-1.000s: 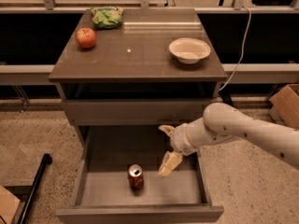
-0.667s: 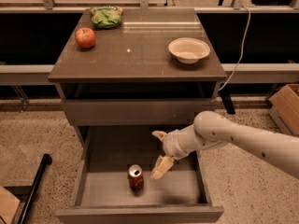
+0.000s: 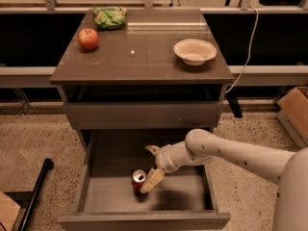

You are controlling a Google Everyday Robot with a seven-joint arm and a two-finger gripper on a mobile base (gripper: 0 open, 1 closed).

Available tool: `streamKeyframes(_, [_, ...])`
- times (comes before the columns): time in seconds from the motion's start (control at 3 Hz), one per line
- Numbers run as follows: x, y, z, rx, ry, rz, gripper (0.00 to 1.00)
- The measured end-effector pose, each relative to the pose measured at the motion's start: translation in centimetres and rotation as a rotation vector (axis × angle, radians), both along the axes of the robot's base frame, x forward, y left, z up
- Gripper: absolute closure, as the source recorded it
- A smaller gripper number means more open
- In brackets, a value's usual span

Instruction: Pick coke can from middle drawer and place on counter

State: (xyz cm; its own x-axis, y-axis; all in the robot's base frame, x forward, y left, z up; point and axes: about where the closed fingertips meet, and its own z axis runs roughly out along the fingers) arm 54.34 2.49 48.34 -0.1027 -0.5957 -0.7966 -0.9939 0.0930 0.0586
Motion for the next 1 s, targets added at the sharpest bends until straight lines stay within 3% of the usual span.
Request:
streamKeyframes(0.67, [-0.4, 2.5, -5.3, 0.037, 0.101, -0.002, 0.0])
streamKeyframes(1.0, [-0.9, 2.8, -6.6, 0.048, 0.138, -0.009, 0.19])
